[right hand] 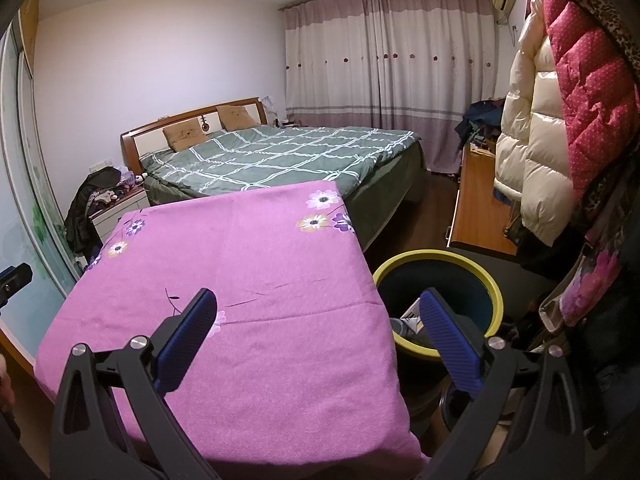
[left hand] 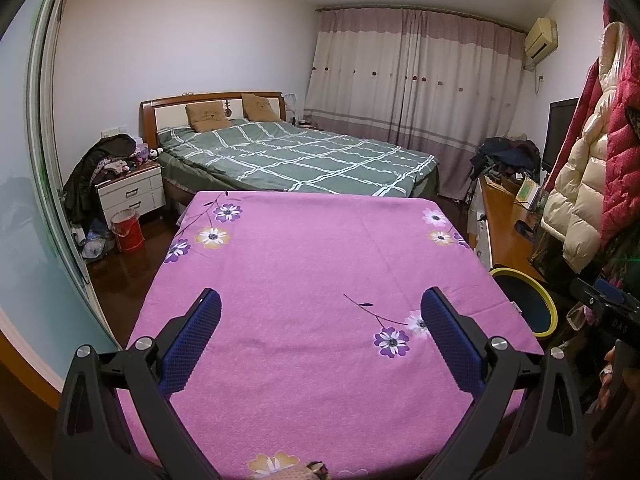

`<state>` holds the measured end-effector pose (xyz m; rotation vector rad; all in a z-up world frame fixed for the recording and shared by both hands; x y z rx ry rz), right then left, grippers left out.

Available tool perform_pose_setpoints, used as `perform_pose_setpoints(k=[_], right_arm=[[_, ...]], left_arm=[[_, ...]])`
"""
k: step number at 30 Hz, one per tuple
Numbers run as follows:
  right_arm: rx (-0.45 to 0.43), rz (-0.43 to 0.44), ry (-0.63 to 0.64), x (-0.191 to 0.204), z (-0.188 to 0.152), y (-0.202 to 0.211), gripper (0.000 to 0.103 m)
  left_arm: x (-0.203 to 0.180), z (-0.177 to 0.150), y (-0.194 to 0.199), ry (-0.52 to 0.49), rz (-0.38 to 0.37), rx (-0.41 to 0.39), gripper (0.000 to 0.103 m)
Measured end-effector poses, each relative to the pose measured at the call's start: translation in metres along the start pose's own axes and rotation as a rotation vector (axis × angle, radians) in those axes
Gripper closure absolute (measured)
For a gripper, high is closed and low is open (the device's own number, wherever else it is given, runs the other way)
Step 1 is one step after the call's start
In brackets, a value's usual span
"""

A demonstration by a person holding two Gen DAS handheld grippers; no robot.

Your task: Collect trash

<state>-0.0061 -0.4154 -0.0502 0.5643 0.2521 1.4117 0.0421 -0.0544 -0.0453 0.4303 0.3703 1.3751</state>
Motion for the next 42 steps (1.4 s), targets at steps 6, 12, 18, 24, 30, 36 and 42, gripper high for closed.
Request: perform_pose_setpoints(k=[6, 12, 18, 24, 30, 36, 42], right_arm=[[0.001, 0.0, 0.001, 0.0, 0.0, 0.0, 0.006], [0.003, 0.0, 0.002, 0.001, 0.0, -0.001, 0.006], [0.005, 0.0, 0.002, 0.001, 0.0, -0.002, 0.006], [0.007, 0.001, 0.003, 0.002, -0.001, -0.003, 0.006], [0.011, 0.002, 0.008, 0.003, -0.003, -0.004, 0.006], [0.015, 0.002, 0.009, 0.004, -0.003, -0.007, 0.006], [0.033, 0.024, 0.021, 0.007, 0.0, -0.015, 0.006]], left_arm=[[0.0, 0.0, 0.0, -0.004, 0.0, 0.0, 0.005], [0.001, -0.002, -0.002, -0.005, 0.002, 0.003, 0.005], [0.002, -0.002, -0.002, -0.004, -0.003, 0.003, 0.005], [-0.004, -0.004, -0.005, -0.02, 0.023, 0.01, 0.005], [-0.004, -0.005, -0.004, -0.013, 0.014, 0.011, 0.005], [-0.004, -0.004, -0.004, -0.015, 0.014, 0.012, 0.005], [-0.007, 0.003, -0.01, -0.012, -0.039, 0.005, 0.005]])
Point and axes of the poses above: each gripper's, at about its wrist camera, not at the fingertips, and y roughly against the way its jaws point, x to its left, z to its top, the point moved 2 cm from there along -y, roughly the way its jaws point, and after that the axes turned 5 degrees about -y, right-handed, at the moved point
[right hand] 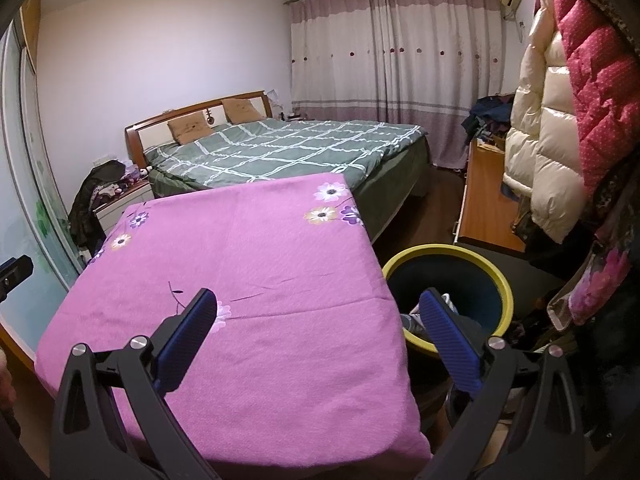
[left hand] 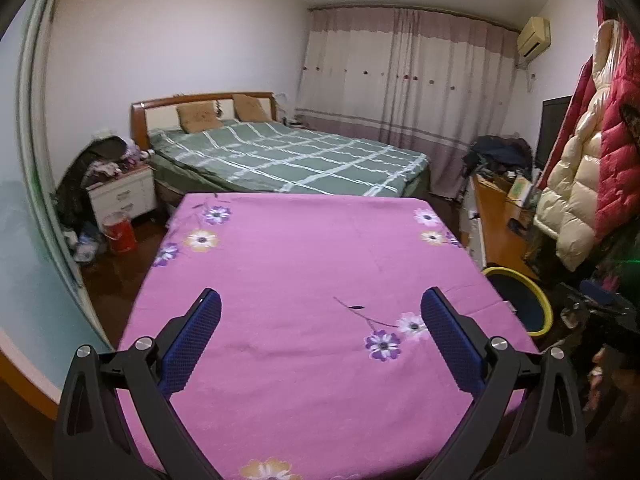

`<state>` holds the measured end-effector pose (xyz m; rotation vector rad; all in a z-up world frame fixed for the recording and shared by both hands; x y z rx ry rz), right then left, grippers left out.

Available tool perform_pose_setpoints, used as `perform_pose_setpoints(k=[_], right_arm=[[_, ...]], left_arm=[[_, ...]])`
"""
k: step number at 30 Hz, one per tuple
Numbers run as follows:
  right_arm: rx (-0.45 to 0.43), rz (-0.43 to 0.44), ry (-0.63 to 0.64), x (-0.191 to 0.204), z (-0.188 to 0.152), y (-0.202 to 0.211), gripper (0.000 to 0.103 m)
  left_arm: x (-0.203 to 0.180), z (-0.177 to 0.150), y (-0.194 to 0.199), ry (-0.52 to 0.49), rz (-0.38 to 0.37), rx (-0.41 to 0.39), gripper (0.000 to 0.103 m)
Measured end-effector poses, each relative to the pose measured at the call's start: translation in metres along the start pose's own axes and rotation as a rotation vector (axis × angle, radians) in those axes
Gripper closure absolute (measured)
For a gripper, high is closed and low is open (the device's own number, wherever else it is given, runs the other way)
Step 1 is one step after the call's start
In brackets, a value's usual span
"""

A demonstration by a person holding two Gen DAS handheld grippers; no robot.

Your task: Collect trash

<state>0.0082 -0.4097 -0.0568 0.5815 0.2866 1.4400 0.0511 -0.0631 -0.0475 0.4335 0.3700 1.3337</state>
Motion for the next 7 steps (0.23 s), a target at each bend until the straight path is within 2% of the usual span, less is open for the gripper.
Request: perform_pose_setpoints(k=[3, 6, 7], right_arm=[[0.004, 0.005, 0.039, 0.007, 0.013, -0.012, 0.006], [0.019, 0.036, 0.05, 0.015, 0.031, -0.041, 0.006], [0.027, 0.04, 0.052, 0.017, 0.035, -0.052, 0.006]], left_arm=[[0.006, 0.01, -0.022, 0.0, 0.015, 0.013, 0.005], [0.021, 0.021, -0.063, 0.002, 0.061, 0.053, 0.004], [0.031, 0.025, -0.089, 0.006, 0.086, 0.073, 0.004]])
Point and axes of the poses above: each gripper's, at about its wrist camera, not at the fingertips, and y roughly against the way its jaws point, x to its left, z to its top, the point moved 2 cm from there along -y, roughly the way its jaws point, and after that the axes turned 5 degrees about -y, right-handed, at the moved point
